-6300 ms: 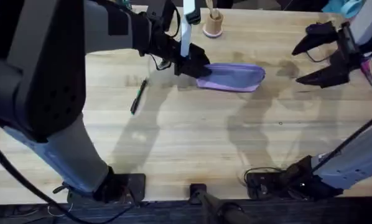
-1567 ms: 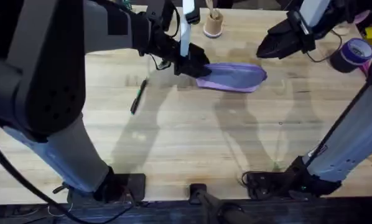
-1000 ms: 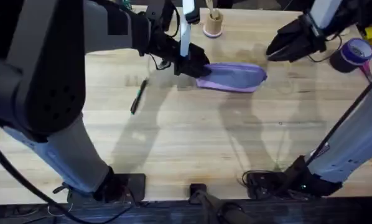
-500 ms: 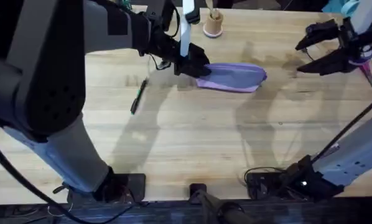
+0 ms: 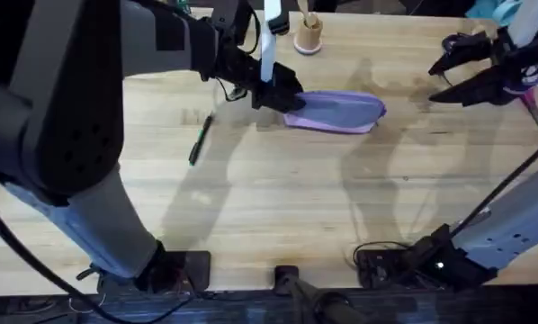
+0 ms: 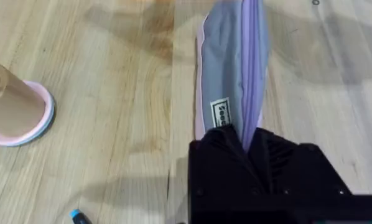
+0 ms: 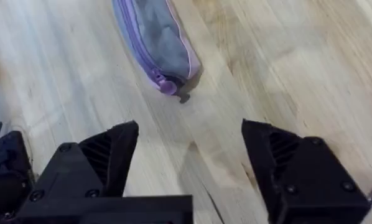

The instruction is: Unzip the bag, pick up the pens from the table one at a time and place them inside, then zip the bag closed.

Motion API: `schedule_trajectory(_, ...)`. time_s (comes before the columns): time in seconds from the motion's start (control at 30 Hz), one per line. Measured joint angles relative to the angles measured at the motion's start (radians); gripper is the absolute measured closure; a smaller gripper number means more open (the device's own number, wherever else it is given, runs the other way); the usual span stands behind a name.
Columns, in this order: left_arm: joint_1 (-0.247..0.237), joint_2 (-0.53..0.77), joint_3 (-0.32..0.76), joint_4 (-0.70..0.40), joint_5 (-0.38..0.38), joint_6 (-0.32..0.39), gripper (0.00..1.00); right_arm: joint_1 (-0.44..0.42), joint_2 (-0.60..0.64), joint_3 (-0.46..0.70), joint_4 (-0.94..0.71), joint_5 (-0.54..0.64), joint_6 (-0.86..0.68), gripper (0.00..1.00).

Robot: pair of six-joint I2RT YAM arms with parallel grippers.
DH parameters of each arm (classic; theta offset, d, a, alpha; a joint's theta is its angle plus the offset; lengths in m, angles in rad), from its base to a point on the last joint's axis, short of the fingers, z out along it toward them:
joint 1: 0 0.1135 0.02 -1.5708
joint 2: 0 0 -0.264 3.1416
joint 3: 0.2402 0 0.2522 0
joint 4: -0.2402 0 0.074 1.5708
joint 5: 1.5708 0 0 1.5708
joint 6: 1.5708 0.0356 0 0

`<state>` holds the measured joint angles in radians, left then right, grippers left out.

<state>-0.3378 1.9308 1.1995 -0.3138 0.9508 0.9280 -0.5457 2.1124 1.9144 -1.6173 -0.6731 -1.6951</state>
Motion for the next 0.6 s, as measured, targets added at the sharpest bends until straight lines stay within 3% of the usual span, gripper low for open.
schedule_trajectory(0.6, 0.0, 0.0, 0.0, 0.0, 0.0, 0.0, 0.959, 0.0, 0.0, 0.0, 0.0, 0.0, 0.016, 0.006)
